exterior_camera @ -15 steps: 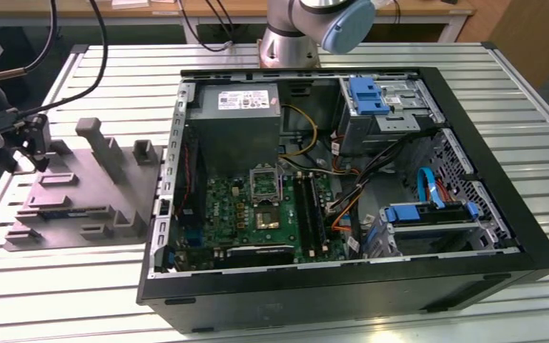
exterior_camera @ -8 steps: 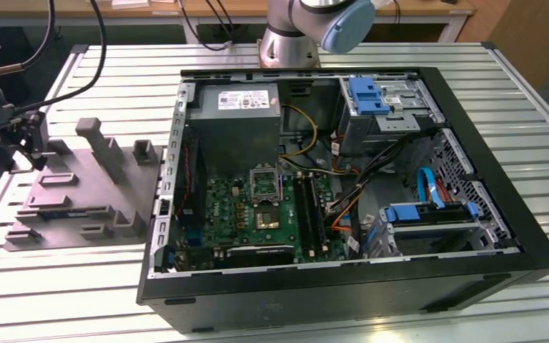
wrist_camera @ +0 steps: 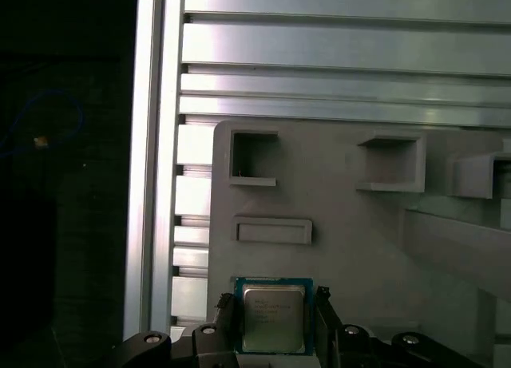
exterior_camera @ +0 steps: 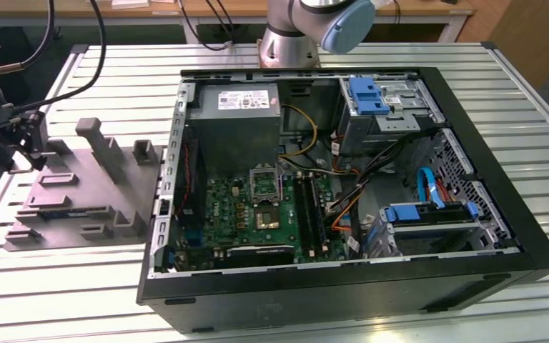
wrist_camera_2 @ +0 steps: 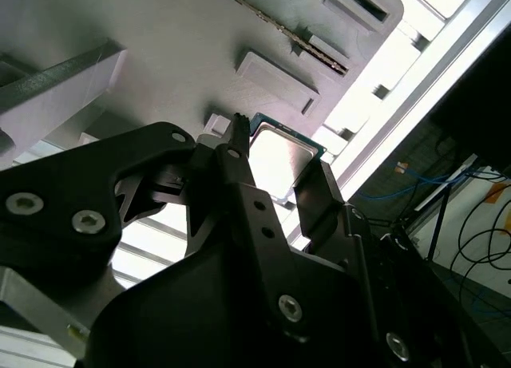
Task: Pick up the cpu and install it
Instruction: 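Pick up the cpu and move it towards the insertion slot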
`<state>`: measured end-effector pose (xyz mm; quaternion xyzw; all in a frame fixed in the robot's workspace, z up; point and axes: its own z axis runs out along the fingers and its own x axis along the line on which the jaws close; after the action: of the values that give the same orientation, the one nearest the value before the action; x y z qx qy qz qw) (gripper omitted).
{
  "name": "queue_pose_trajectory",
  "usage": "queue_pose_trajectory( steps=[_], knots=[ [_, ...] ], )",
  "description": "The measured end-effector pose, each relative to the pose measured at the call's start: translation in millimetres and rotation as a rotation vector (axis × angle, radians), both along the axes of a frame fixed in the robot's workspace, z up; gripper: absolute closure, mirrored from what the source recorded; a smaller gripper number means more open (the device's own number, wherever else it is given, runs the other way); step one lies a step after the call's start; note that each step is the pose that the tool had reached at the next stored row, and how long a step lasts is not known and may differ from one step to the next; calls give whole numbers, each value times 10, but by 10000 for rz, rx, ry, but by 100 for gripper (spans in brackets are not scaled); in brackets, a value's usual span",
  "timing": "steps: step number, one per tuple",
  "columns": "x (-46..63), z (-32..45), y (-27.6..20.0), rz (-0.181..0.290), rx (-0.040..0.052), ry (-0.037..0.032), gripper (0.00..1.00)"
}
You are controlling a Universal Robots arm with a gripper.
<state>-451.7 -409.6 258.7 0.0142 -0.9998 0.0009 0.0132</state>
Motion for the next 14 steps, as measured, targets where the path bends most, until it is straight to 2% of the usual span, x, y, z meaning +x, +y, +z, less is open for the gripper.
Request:
queue_pose_trajectory(
  steps=[14],
  knots=[
    [0, 20, 1, -1, -141, 1, 53]
  ],
)
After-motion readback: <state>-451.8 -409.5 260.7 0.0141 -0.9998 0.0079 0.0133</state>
